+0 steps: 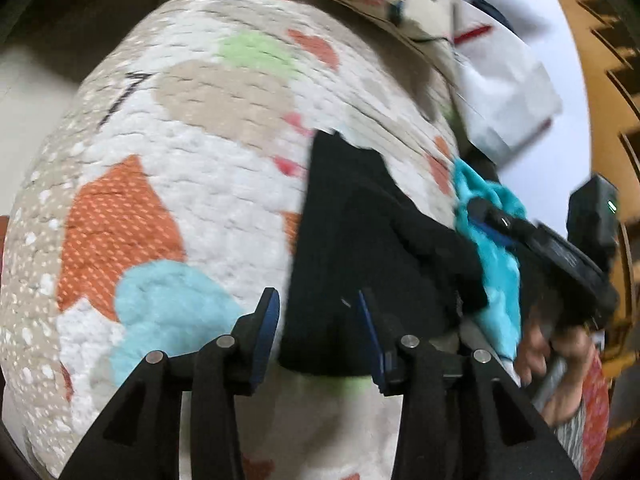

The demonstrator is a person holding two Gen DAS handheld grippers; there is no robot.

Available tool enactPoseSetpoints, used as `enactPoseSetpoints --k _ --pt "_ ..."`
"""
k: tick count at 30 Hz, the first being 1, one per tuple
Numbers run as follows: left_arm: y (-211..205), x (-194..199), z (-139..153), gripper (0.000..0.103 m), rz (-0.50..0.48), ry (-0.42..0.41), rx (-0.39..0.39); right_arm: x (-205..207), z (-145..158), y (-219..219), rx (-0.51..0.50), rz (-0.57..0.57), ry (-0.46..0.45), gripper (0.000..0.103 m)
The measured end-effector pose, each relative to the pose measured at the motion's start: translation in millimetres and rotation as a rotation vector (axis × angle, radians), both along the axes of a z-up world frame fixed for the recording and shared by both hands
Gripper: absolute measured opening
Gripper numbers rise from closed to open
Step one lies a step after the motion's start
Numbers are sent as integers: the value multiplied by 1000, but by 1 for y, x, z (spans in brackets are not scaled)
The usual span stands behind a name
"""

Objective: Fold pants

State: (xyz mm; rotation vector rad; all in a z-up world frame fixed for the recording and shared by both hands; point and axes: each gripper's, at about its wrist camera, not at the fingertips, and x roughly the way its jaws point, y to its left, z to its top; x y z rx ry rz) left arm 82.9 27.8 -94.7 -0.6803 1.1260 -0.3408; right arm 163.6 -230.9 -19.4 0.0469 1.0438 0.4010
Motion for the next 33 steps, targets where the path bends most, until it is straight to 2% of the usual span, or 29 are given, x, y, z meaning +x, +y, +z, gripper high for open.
enactPoseSetpoints --k 1,2,4,5,6,9,11,13,14,15,17,18,19,20,22,27,33 --pt "-2 6 -4 38 3 0 6 2 -7 11 23 28 27 49" --pt "-4 8 -6 38 -1 -2 8 3 -15 20 5 42 48 49" --pt "-12 12 -13 38 -26 -4 13 9 -38 39 -143 54 92 49" --pt "-16 14 -17 40 -38 -4 9 10 -45 48 -228 53 82 49" --pt "-20 16 -20 43 -46 -5 2 10 -47 56 -265 62 70 49" --pt "-32 20 -30 50 -76 -1 -18 16 -43 79 -239 96 69 49" --pt "-38 17 -31 53 -88 -17 -16 26 -37 104 -247 119 56 55" --pt "-44 16 -30 54 -97 -29 -13 35 -40 128 -291 138 48 72" --pt "-47 17 -31 52 -107 -31 -2 40 -45 139 -325 145 51 73" --pt "-50 16 -32 36 -115 -36 27 48 -54 151 -373 151 71 75" --pt "-56 16 -34 17 -143 -40 82 59 -74 164 -452 136 140 74" --pt "-56 16 -35 14 -146 -31 71 62 -84 165 -473 123 183 63" --pt "-55 18 -35 13 -143 -17 58 63 -91 164 -433 112 226 41" --pt "-53 19 -35 12 -141 -8 46 63 -88 162 -395 88 224 37" --pt "-49 20 -32 12 -140 2 30 58 -83 161 -362 89 219 15" --pt "-25 19 -25 11 -105 -7 3 52 -64 163 -299 66 187 12" --pt "45 20 -25 11 43 23 -36 55 -44 214 -260 122 155 11"
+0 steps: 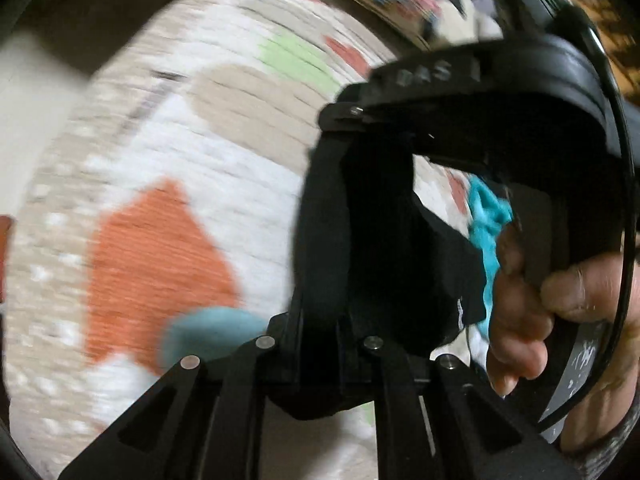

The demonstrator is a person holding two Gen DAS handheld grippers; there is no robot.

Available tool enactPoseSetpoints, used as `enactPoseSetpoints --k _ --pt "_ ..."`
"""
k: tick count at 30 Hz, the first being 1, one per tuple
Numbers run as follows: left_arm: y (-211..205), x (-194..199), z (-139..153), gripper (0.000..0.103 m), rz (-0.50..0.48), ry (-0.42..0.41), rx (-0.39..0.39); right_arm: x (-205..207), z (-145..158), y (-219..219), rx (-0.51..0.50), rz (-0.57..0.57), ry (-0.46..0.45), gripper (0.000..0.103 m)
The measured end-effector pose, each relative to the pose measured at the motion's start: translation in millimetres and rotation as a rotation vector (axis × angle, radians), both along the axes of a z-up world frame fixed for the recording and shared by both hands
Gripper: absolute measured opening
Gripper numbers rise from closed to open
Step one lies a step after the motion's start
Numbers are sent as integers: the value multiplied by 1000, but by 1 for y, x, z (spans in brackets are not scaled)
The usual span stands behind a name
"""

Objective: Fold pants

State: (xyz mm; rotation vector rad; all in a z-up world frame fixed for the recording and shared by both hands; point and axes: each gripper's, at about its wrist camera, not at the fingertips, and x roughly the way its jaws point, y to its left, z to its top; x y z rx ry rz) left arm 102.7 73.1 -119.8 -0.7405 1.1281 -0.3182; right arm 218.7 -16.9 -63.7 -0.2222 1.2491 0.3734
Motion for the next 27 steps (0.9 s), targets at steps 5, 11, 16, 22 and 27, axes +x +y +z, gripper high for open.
enactPoseSetpoints --k 5,11,16,22,27 --pt "48 -6 -9 15 113 62 31 7 -21 64 -39 56 9 14" --pt "85 -28 11 16 228 43 76 12 -1 54 95 10 -19 49" --pt "110 -30 41 18 355 -35 145 -2 52 -19 220 -84 -126 58" --pt "126 -30 47 26 446 -64 169 -30 72 -131 264 -180 -175 58" --pt "138 -22 40 29 498 -30 162 -41 72 -206 246 -237 -186 58"
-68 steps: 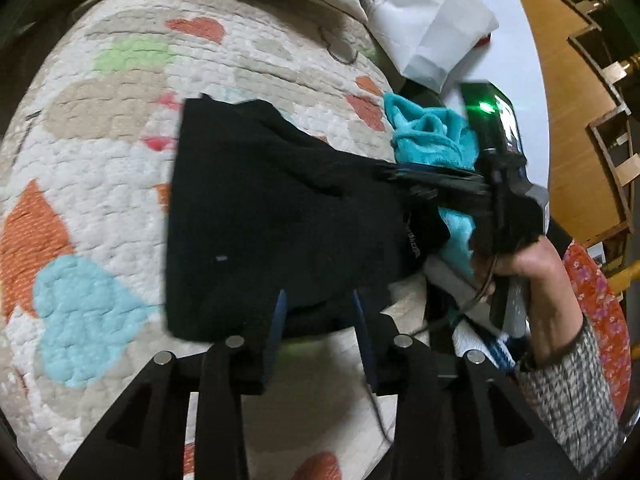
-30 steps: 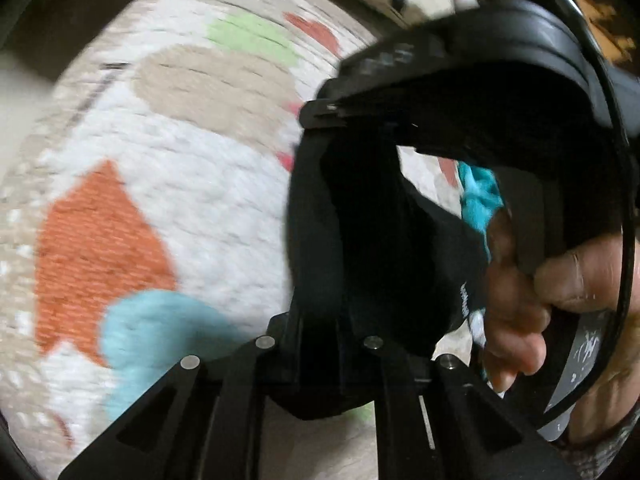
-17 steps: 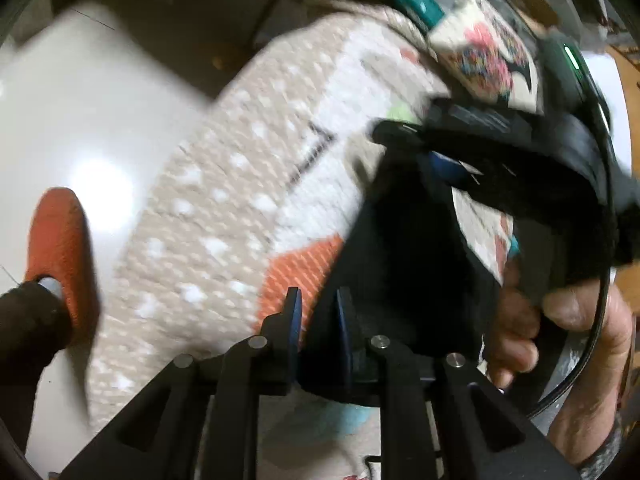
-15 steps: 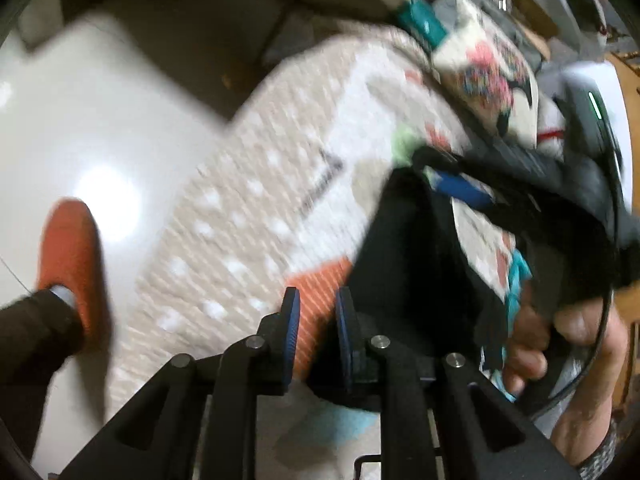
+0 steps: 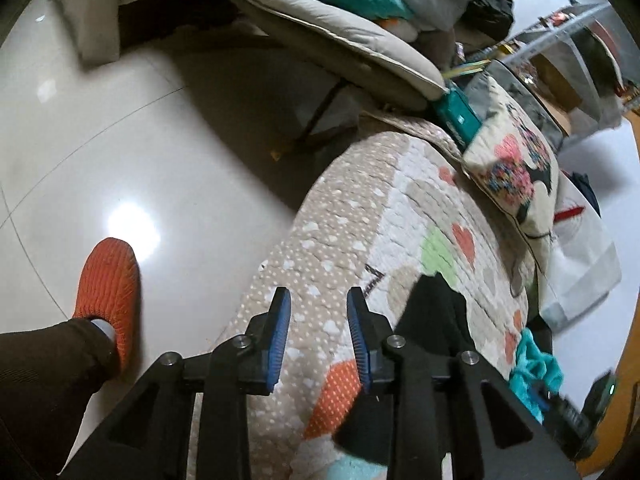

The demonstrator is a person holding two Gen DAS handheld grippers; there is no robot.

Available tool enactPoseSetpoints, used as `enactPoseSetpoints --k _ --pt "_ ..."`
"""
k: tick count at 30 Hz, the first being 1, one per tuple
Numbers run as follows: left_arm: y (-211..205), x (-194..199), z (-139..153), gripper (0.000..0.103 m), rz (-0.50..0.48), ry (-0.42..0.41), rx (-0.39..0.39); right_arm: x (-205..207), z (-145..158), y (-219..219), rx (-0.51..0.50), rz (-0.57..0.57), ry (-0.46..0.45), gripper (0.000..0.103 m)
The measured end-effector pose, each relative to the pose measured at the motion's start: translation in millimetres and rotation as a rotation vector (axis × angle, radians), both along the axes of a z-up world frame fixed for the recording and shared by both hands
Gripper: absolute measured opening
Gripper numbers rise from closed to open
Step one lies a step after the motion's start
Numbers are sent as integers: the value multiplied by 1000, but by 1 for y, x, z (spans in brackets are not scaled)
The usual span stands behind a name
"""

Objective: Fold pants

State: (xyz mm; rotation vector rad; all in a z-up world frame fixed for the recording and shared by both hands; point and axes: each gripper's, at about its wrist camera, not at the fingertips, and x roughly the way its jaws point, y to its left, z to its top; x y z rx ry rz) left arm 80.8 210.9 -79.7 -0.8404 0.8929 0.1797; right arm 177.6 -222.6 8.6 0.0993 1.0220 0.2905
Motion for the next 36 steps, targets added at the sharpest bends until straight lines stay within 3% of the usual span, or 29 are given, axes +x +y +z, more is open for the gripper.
enactPoseSetpoints --k 7,10,15,18,20,23,26,31,33,35,36 --pt "9 13 -9 33 49 36 61 12 -5 -75 86 -115 4 58" --pt "5 21 -16 34 46 67 128 17 -12 -88 98 -131 13 58" --pt "-9 34 -28 34 -3 101 156 21 -19 -106 145 -174 36 58" --pt "-20 31 -25 34 -46 77 143 19 -21 -112 158 -201 39 58" --pt "-31 26 -13 34 -92 13 142 18 -22 -111 180 -214 49 58" --pt "-66 21 1 36 -233 -51 202 17 -23 -103 196 -203 53 58" --pt "-89 17 -9 36 -321 -8 267 11 -14 -92 166 -186 0 58" --pt "-100 15 -36 36 -422 86 281 4 -5 -87 171 -191 -48 59" --pt "-101 16 -44 36 -438 160 361 3 -6 -88 177 -202 -45 59" --pt "-80 14 -38 36 -301 218 510 1 -5 -91 168 -221 -53 59" --pt "-68 13 -32 36 -236 221 548 -1 -4 -92 160 -231 -64 59"
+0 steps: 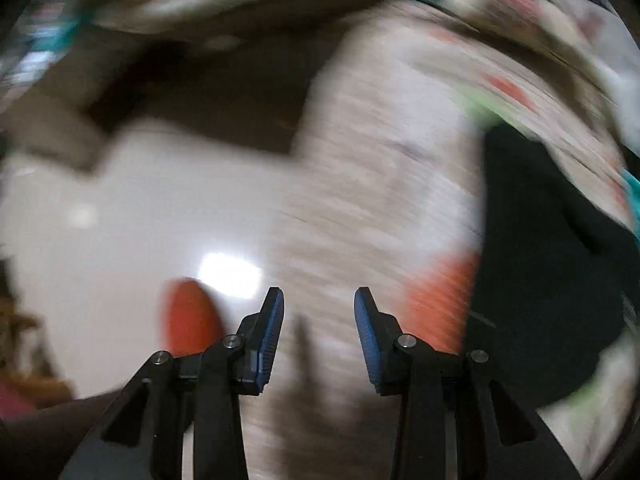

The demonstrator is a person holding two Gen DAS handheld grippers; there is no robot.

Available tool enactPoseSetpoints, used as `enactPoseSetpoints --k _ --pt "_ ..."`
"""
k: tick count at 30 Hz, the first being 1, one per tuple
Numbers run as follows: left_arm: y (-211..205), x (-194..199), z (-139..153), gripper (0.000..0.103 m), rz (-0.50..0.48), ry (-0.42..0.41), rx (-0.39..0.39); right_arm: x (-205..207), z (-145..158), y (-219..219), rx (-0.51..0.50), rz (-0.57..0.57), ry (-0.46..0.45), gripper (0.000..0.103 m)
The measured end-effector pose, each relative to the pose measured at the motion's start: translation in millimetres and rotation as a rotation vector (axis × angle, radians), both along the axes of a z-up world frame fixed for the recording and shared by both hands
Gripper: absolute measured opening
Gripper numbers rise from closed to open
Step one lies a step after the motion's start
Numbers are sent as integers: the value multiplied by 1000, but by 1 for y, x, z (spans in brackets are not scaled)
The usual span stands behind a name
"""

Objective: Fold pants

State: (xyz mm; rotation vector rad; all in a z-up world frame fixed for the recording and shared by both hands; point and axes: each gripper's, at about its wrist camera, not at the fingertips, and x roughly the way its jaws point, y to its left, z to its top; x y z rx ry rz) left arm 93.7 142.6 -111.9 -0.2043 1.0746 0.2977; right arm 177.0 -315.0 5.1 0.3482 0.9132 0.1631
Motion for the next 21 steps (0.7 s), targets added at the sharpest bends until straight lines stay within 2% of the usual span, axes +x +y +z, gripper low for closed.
enactPoseSetpoints --k 2,3,4,5,7,9,11,12,13,14,15,16,18,19,21 --pt "23 -4 18 35 97 -62 70 -3 4 -4 -2 -18 -16 59" --pt "29 -8 28 35 116 -106 79 -5 5 -6 6 -25 -20 60" --pt "29 -11 37 35 106 -153 49 -4 5 -6 12 -28 -20 63" --pt "22 -15 45 35 67 -204 -10 -4 4 -6 17 -30 -17 63" --pt "-1 -16 49 37 -55 -240 -97 -4 2 -4 24 -31 -7 63" --pt "-31 -15 43 38 -197 -221 -170 -4 0 -1 31 -28 -2 63" --pt "-55 -12 29 38 -283 -172 -206 -5 -1 3 37 -21 -4 63" --pt "-57 -11 22 38 -292 -143 -203 -5 -1 5 37 -16 -8 63" --pt "-58 -8 11 38 -279 -92 -184 -6 -1 6 36 -11 -10 63" --pt "-52 -6 2 44 -261 -55 -182 -6 -1 7 32 -8 -12 63" --pt "-47 -5 -3 63 -243 -39 -184 -6 -1 8 21 -4 -14 63" --pt "-39 -5 -5 67 -213 -31 -174 -7 0 9 13 -4 -16 63" --pt "-16 -4 -3 63 -75 -12 -52 -8 1 8 -2 -6 -23 63" --pt "-1 -4 -3 63 -18 -12 -43 -9 1 7 -2 -8 -26 63" --pt "29 -4 -6 63 88 6 -119 -9 1 5 7 -13 -25 63"
